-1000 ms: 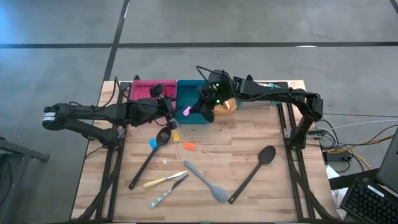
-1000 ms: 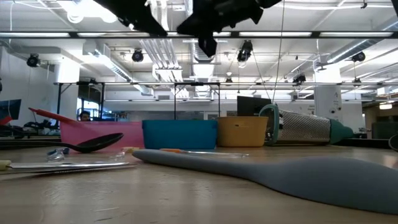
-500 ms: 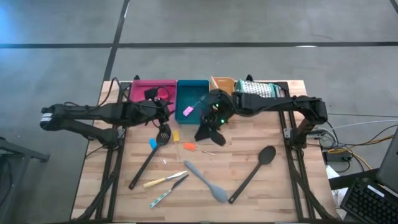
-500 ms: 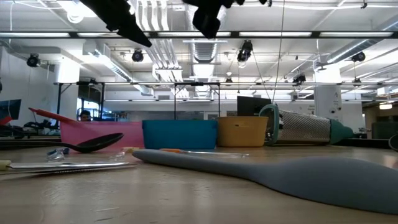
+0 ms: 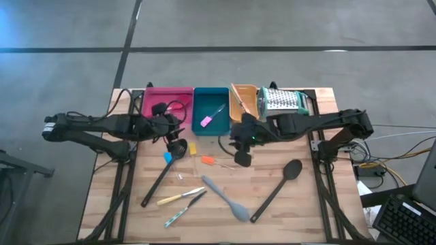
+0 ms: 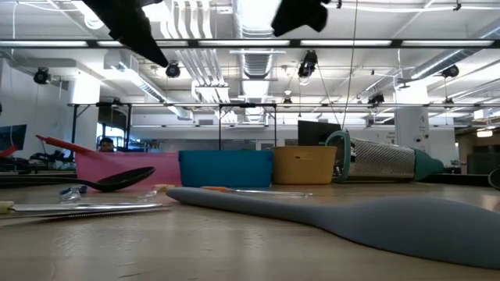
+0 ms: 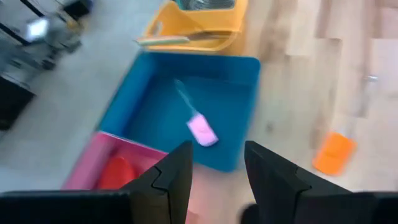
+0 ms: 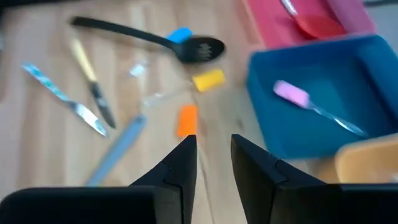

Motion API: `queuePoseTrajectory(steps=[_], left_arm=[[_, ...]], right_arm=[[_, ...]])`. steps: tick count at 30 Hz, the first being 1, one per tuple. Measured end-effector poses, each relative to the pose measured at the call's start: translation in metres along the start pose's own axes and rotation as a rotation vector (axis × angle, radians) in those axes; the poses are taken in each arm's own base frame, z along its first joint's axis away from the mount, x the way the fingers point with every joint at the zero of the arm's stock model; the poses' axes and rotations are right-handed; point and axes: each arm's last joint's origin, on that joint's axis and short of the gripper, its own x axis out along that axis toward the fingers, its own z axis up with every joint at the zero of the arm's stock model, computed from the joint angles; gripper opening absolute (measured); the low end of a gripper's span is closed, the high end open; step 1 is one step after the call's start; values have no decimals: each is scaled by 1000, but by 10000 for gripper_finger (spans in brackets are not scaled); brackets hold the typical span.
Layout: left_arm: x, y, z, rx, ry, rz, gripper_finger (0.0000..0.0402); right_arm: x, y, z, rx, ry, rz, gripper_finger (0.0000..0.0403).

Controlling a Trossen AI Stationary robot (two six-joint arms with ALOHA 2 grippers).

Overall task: Pick & Place Kitchen Items
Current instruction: Put the black spoon into the pink bin

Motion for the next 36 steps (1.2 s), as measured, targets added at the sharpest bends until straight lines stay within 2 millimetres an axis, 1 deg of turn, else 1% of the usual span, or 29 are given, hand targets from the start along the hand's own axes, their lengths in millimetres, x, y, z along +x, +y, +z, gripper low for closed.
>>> queuePoseTrajectory(steps=[4, 8, 13, 16, 18, 22, 27, 31, 36], left_arm=[[-6, -11, -8, -80, 70, -94, 149], [-18, -22, -15, -212, 166, -168, 149], [-37, -32, -24, -347, 304, -218, 149], [-45, -39, -31, -453, 376, -232, 149], [-46, -44, -38, -530, 439, -211, 149], [-42, -53, -53, -631, 558, -154, 149], [-29, -63, -66, -627, 659, -126, 149], [-20, -69, -76, -606, 707, -108, 149], [-10, -77, -84, -608, 708, -121, 149]], right_arm=[[-3, 1, -13, 19, 43, -84, 103], [-3, -5, -29, 55, 102, -175, 103], [-3, -11, -43, 62, 121, -244, 85], [-5, -13, -47, 61, 115, -265, 70], [-7, -15, -50, 60, 116, -269, 60], [-13, -17, -53, 70, 89, -261, 42], [-17, -17, -52, 76, 71, -255, 29], [-18, -18, -52, 78, 65, -253, 30], [-18, -17, -51, 80, 58, -251, 41]])
